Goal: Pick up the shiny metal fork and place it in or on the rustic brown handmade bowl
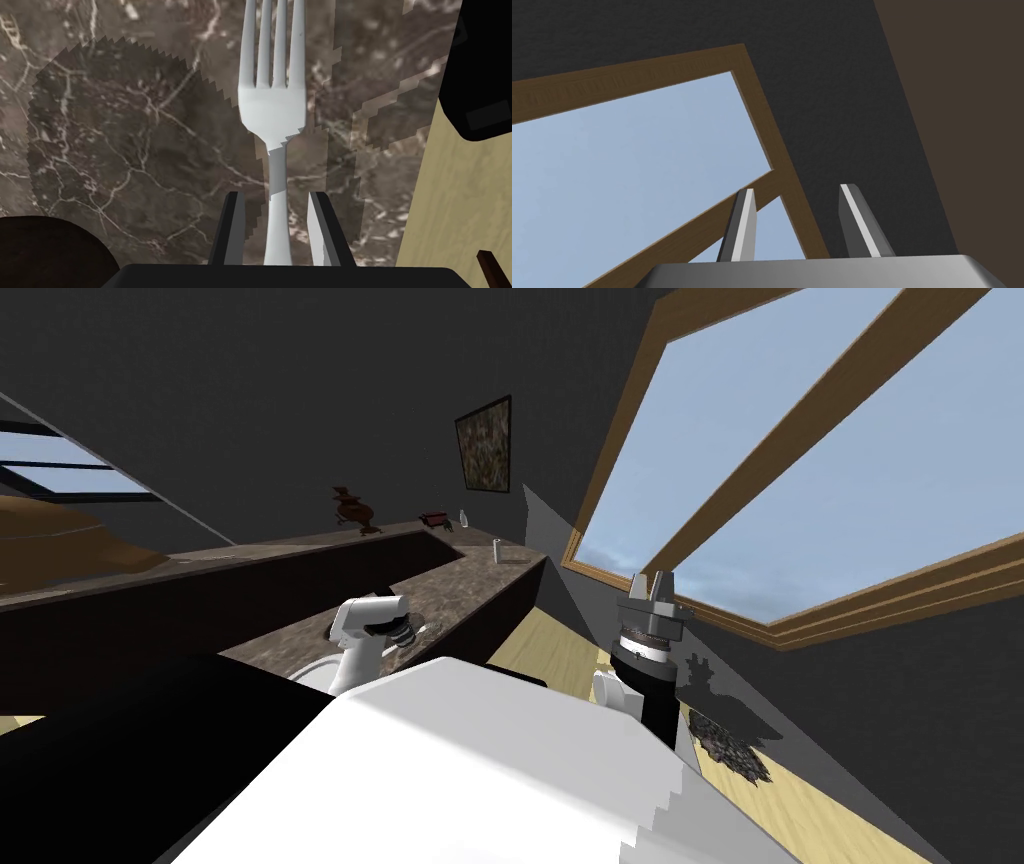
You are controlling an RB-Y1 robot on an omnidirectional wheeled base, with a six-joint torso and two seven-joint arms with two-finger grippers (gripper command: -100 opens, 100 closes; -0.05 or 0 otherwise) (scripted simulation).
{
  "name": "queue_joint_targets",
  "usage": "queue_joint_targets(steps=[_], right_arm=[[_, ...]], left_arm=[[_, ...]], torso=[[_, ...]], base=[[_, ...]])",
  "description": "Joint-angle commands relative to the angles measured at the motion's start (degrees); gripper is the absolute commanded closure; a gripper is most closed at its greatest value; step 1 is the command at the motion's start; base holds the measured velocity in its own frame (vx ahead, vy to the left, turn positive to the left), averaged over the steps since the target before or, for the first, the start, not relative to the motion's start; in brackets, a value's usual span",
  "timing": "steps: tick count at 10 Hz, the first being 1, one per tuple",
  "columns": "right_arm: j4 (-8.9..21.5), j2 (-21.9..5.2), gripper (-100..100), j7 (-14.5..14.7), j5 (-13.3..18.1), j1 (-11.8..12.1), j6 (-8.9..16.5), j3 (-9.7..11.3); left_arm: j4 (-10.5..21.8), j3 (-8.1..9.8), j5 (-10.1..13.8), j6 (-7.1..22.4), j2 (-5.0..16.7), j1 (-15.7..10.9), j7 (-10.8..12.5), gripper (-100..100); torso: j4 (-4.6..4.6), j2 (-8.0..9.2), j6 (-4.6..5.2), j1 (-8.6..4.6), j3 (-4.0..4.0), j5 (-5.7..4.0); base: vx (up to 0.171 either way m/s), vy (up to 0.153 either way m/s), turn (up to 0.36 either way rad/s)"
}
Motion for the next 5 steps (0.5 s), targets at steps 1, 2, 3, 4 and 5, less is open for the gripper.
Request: queue_joint_targets(steps=[1,2,3,4,5], right_arm=[[0.0,0.0,0,0.0,0.0,0.0,0.0,0.0],[0.0,0.0,0,0.0,0.0,0.0,0.0,0.0],[0.0,0.0,0,0.0,0.0,0.0,0.0,0.0],[0.0,0.0,0,0.0,0.0,0.0,0.0,0.0],[0.0,0.0,0,0.0,0.0,0.0,0.0,0.0]], left_arm=[[-2.3,-0.16,1.1,0.7,-0.1,1.2,-1.3,100],[-3.5,-0.26,1.7,1.1,-0.1,1.9,-2.1,100],[-4.8,-0.37,2.3,1.4,-0.2,2.6,-2.8,100],[-6.1,-0.47,2.9,1.7,-0.2,3.4,-3.6,100],[-7.4,-0.58,3.6,2.1,-0.3,4.1,-4.3,100]], torso=[[0.00,0.00,0.00,0.00,0.00,0.00],[0.00,0.02,0.00,0.05,0.00,-0.01],[0.01,0.07,0.00,0.14,0.03,0.01],[0.01,0.15,-0.01,0.12,0.07,0.02],[0.02,0.18,0.03,0.03,0.09,0.01]], base=[[0.151,-0.023,0.238],[0.131,0.001,0.220],[0.107,-0.017,0.236],[0.103,-0.045,0.193],[0.133,-0.033,0.179]])
